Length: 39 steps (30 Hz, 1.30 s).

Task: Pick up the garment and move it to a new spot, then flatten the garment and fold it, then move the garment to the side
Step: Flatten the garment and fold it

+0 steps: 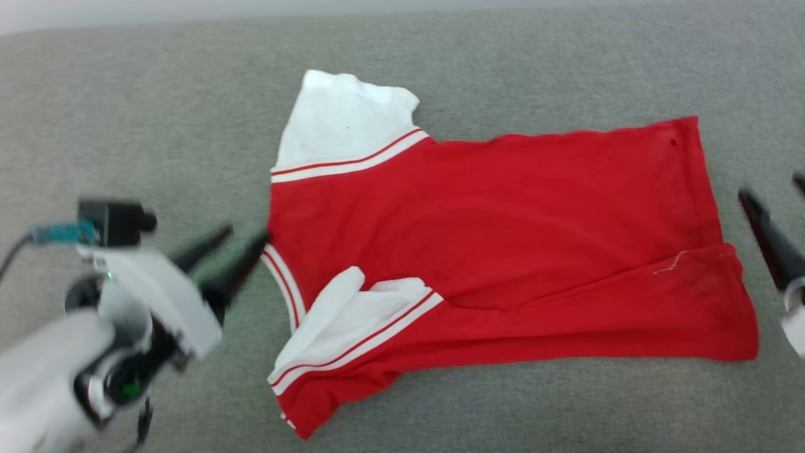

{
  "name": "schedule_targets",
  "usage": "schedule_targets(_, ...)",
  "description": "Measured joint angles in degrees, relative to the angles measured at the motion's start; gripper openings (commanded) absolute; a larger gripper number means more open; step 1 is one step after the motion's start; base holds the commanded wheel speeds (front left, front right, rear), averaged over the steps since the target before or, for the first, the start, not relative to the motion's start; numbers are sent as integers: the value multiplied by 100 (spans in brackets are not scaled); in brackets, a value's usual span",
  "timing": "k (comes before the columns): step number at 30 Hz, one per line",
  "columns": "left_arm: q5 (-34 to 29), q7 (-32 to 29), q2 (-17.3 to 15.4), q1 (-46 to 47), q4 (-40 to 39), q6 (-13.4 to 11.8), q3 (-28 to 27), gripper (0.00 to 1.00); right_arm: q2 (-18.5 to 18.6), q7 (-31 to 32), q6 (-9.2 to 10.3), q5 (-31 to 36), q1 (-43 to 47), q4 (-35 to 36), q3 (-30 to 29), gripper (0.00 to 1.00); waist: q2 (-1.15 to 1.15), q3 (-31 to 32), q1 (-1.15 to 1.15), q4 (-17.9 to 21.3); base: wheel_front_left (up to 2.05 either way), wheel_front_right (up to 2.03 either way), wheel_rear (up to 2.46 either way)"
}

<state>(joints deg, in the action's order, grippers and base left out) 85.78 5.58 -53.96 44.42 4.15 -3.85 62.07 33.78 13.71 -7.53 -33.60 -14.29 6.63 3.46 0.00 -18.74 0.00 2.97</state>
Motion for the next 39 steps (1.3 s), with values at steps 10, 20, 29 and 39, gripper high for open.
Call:
schedule_targets(10, -814, 188, 700, 1636, 1789, 52, -337, 100, -1013, -1791, 0, 559, -653, -499, 81, 100, 0, -201, 0, 523, 0, 0, 0)
schedule_targets(20, -1111, -1399, 803, 2849, 3667, 341, -30, 100, -1434, -2336, 0, 647, -849, -563, 285, 100, 0, -515, 0, 1264, 0, 0, 0)
schedule_targets(29, -655, -3824, 820, 3359, 4640, 410, 205, 100, -1470, -2430, 0, 569, -855, -833, 435, 100, 0, -873, 0, 1916, 0, 0, 0)
schedule_targets(39, -254, -4673, 934, 3657, 4550, 624, 70, 0, -1198, -2087, 0, 400, -1201, -958, 603, 100, 0, -1140, 0, 1956, 0, 0, 0)
